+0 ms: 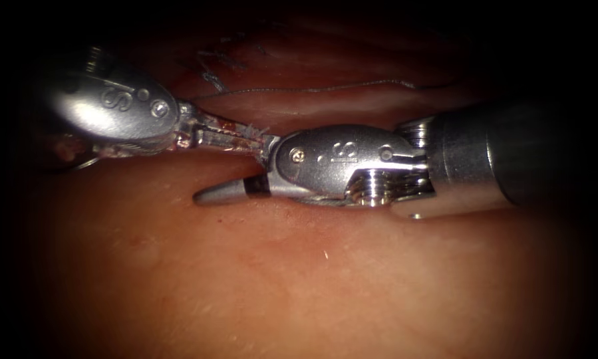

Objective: Wound Closure

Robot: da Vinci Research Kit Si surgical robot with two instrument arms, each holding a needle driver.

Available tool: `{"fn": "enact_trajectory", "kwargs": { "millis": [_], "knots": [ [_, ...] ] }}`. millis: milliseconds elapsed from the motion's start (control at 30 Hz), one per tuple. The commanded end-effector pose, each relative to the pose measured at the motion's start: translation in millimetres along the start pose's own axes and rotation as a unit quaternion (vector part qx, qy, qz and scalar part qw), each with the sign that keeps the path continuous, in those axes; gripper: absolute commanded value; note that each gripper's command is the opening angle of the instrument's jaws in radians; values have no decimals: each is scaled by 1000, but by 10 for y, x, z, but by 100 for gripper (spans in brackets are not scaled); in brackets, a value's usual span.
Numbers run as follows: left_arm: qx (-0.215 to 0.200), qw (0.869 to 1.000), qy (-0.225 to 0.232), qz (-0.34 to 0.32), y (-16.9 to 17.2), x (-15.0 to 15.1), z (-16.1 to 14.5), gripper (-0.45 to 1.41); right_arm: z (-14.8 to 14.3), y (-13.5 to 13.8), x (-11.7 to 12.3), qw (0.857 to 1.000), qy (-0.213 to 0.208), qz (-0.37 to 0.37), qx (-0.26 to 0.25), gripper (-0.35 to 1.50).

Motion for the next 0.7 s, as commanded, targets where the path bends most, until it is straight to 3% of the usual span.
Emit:
{"fn": "enact_trajectory", "kwargs": {
  "millis": [33,133,167,200,233,267,333,633,700],
  "knots": [
    [-1,1000,0,0,2,-3,7,-45,10,-3,-8,1000,-3,-2,2,130],
    [-1,1000,0,0,2,-3,7,-45,11,-5,-8,1000,-2,-3,6,122],
    [-1,1000,0,0,3,-3,7,-45,10,-5,-6,1000,0,-3,13,101],
    [0,1000,0,0,3,-3,7,-45,9,-6,-4,1000,5,-5,20,46],
    [-2,1000,1,0,3,-3,7,-45,9,-6,-3,1000,9,-5,22,16],
    [-2,1000,1,0,3,-3,8,-45,8,-6,-3,1000,12,-6,23,-8],
    [-1,1000,1,0,3,-3,8,-45,8,-5,-1,1000,15,-5,23,-35],
    [-3,1000,1,0,5,-4,7,-45,2,-2,3,999,25,-6,24,-35],
    [-6,1000,2,1,4,-6,0,-45,-2,-3,4,1000,20,-6,7,94]
  ]
}}
